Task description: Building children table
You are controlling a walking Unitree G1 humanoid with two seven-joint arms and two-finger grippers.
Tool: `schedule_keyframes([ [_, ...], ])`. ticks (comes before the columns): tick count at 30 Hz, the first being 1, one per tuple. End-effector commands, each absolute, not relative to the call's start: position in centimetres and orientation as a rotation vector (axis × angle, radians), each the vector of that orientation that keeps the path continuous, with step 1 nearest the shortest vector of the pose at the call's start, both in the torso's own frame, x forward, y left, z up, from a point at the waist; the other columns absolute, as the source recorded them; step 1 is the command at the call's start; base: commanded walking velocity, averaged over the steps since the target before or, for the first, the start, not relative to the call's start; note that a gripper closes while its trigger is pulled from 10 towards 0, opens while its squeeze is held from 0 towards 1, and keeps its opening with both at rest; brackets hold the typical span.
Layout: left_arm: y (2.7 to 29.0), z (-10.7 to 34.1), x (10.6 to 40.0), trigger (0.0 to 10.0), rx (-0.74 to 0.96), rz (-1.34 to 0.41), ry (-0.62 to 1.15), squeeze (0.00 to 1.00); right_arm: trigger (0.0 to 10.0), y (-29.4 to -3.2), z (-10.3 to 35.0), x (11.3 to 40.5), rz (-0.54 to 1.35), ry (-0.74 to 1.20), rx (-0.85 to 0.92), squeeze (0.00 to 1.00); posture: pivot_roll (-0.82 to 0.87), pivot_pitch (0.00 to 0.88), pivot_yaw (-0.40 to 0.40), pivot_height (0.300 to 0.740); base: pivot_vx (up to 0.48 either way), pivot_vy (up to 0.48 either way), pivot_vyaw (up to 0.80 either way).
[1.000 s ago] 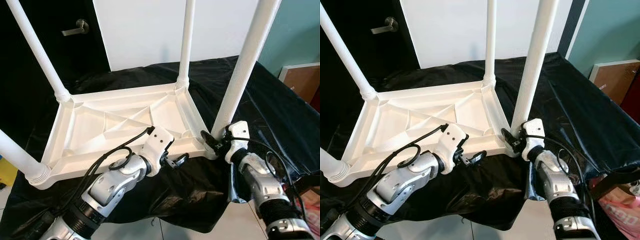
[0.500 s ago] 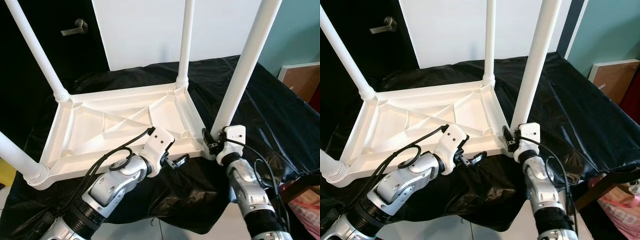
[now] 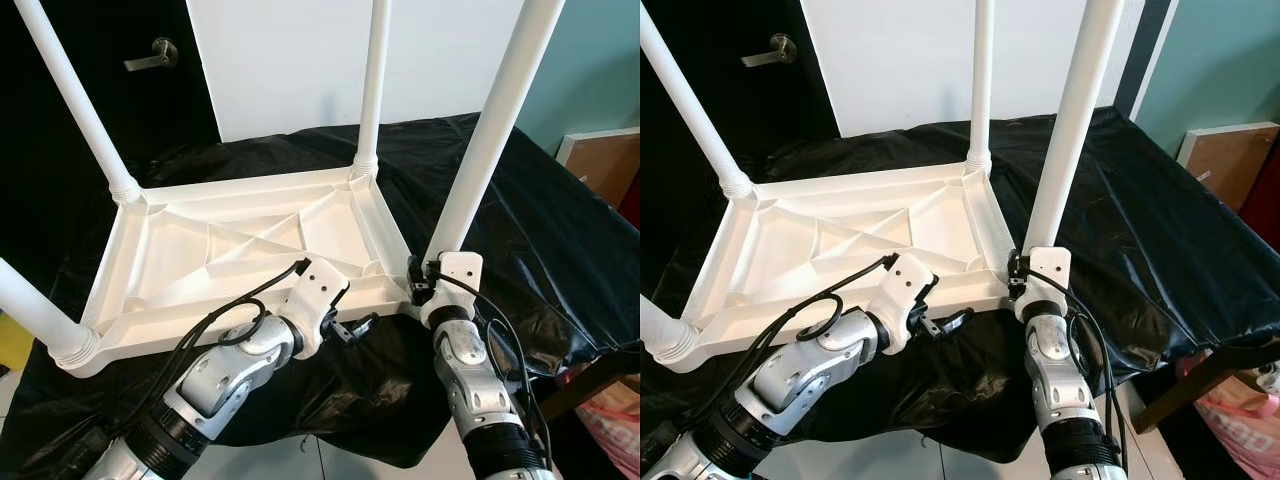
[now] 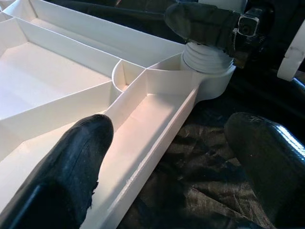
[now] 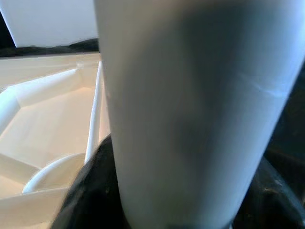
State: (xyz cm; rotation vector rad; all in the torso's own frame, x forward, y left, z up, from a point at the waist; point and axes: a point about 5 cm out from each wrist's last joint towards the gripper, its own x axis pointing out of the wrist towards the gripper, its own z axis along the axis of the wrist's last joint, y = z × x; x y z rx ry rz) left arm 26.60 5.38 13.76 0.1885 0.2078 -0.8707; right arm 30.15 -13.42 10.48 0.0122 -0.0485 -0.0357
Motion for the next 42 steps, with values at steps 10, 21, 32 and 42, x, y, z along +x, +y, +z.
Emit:
schedule_keyframes([
  [10,4.9,13.8,25.5,10.0,0.186,-1.062,0.230,0.00,10.0,-13.8,9.9,29.9,-0.041,-0.004,0.009,1.00,-0.12,0.000,-0.003,0.740,0.000,0.000,0.00],
  [21,4.6,13.8,25.4,10.0,0.175,-1.061,0.228,0.00,10.0,-15.0,11.3,29.8,0.182,-0.081,0.023,1.00,-0.12,0.000,-0.021,0.740,0.000,0.000,0.00],
  [32,4.4,13.8,25.3,10.0,0.160,-1.055,0.228,0.00,10.0,-17.1,12.2,30.6,0.489,-0.050,-0.085,0.00,-0.11,0.000,-0.017,0.740,0.000,0.000,0.00],
  [42,4.8,14.0,25.3,10.0,0.165,-1.046,0.231,0.00,8.3,-17.8,12.1,31.2,0.652,0.017,-0.156,0.00,-0.10,0.000,-0.006,0.740,0.000,0.000,0.00],
])
